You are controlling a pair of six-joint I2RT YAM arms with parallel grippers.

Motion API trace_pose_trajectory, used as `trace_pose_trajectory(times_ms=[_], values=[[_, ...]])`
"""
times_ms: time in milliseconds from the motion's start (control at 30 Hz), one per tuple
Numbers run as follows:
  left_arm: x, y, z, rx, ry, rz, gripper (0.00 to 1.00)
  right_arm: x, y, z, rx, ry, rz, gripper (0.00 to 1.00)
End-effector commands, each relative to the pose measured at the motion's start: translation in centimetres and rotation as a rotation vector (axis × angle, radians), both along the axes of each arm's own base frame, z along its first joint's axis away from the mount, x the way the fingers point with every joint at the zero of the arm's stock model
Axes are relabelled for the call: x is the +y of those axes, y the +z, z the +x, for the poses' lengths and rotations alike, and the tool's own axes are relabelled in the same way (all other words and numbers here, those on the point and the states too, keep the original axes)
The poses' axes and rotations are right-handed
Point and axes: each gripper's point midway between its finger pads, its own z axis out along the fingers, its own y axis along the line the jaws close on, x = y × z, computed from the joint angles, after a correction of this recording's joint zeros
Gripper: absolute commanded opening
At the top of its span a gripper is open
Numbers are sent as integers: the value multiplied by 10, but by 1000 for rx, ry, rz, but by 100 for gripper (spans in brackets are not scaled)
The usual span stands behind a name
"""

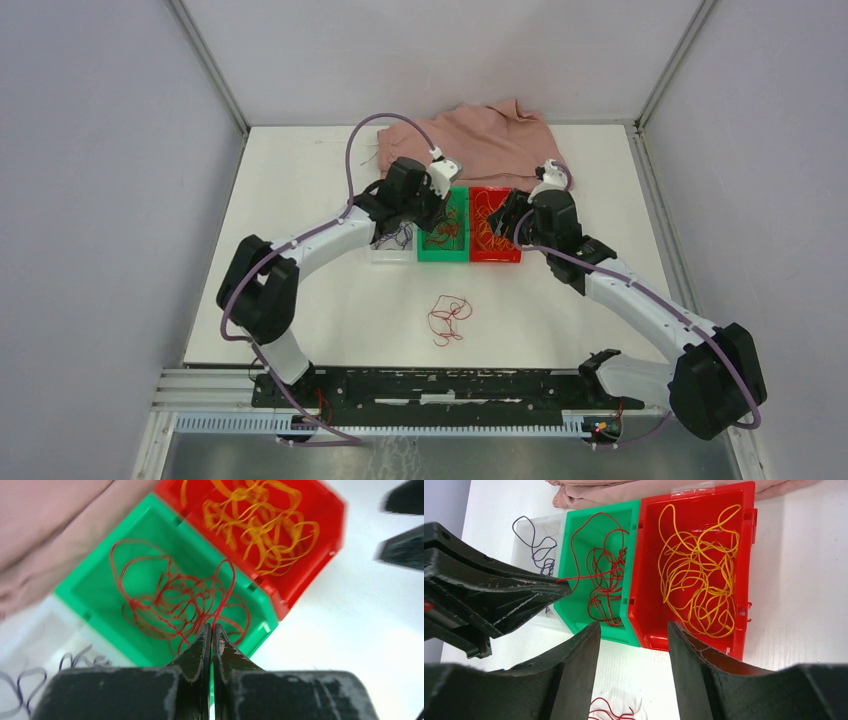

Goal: Untangle the cables

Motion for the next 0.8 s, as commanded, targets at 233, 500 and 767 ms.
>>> trace_pose_trajectory(times_ms=[233, 500, 767], values=[[30, 0, 21, -21, 298, -2, 3, 1, 4, 3, -20, -17, 52, 57], [12, -41, 40, -9, 198, 119, 3, 1, 8, -1, -47, 7, 65, 58], [15, -52, 51, -101, 140, 188, 13, 16, 25, -18, -123, 179, 58, 61]])
